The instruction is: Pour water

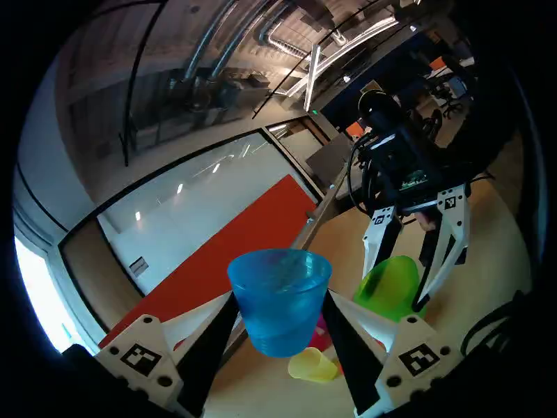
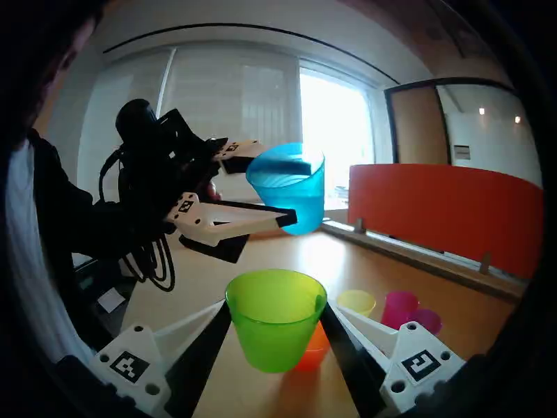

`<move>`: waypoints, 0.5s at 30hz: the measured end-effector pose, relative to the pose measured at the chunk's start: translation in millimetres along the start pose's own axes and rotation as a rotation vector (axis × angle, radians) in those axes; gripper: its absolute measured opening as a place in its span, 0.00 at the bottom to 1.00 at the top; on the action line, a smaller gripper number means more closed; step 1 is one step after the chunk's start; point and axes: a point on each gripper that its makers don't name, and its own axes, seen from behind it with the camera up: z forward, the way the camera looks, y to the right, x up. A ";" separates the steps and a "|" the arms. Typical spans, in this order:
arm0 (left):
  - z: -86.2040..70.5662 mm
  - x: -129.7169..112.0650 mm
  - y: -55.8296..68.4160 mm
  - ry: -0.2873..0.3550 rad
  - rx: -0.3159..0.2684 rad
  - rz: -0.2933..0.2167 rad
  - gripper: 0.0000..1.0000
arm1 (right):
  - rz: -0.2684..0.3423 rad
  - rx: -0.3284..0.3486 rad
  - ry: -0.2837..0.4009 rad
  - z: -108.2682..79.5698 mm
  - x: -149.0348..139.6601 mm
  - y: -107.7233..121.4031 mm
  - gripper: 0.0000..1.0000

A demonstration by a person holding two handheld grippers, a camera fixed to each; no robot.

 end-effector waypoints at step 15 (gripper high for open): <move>-2.0 0.2 -2.5 0.007 0.010 0.037 0.81 | -0.007 0.017 0.003 2.9 0.6 -4.8 0.90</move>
